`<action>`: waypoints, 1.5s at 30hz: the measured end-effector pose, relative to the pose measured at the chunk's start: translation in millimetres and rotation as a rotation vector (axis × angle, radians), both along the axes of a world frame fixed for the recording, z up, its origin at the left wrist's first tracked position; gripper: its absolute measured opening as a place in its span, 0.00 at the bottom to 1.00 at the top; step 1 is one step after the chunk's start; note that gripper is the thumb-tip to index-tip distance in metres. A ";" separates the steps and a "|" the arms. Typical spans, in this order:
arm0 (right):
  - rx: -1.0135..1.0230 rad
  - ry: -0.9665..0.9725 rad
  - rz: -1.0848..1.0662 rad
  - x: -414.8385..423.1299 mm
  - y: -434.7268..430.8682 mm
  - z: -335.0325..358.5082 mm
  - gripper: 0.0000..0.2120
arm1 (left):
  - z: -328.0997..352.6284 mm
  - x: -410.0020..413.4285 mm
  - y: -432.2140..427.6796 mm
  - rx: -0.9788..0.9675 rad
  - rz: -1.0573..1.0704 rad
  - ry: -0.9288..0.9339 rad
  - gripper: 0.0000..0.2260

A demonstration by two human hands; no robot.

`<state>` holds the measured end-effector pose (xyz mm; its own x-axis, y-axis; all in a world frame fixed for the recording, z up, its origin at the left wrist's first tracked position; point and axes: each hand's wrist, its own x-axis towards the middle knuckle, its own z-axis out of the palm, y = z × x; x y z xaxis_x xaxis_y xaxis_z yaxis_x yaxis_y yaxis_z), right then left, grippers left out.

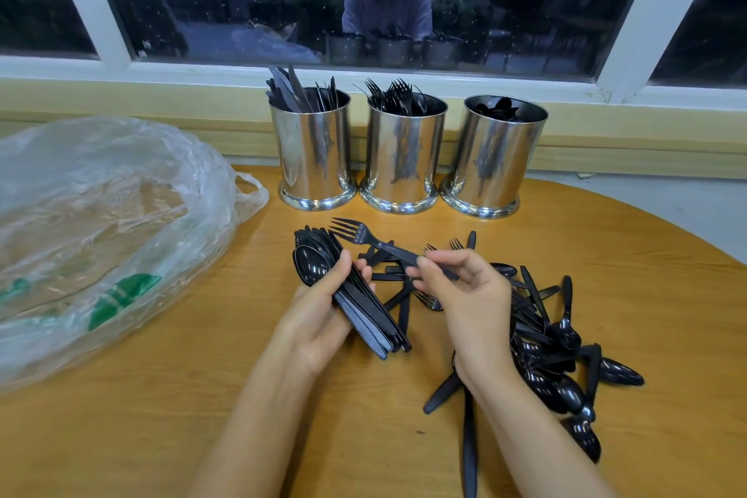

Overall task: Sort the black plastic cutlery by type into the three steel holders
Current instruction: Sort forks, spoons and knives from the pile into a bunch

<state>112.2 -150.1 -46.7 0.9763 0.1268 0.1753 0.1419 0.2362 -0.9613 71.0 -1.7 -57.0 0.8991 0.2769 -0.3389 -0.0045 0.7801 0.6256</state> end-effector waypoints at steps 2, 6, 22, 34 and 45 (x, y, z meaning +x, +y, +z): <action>-0.042 -0.006 0.012 -2.9 4.2 -2.9 0.03 | -0.1 0.0 -2.4 0.044 -0.006 -0.010 0.05; -0.189 -0.061 0.075 -5.6 7.1 -10.1 0.03 | 1.3 0.5 -2.8 0.104 -0.023 -0.012 0.09; -0.718 -0.331 -0.107 29.7 -20.2 -18.7 0.04 | 3.1 -2.1 17.6 -0.086 0.187 -0.009 0.05; -1.260 -0.545 0.130 16.1 2.8 -36.1 0.18 | 1.3 -0.8 17.3 -0.080 0.155 -0.021 0.03; -1.206 -0.407 0.062 11.8 1.9 -31.2 0.11 | 1.8 -1.5 15.1 -0.083 0.149 0.001 0.04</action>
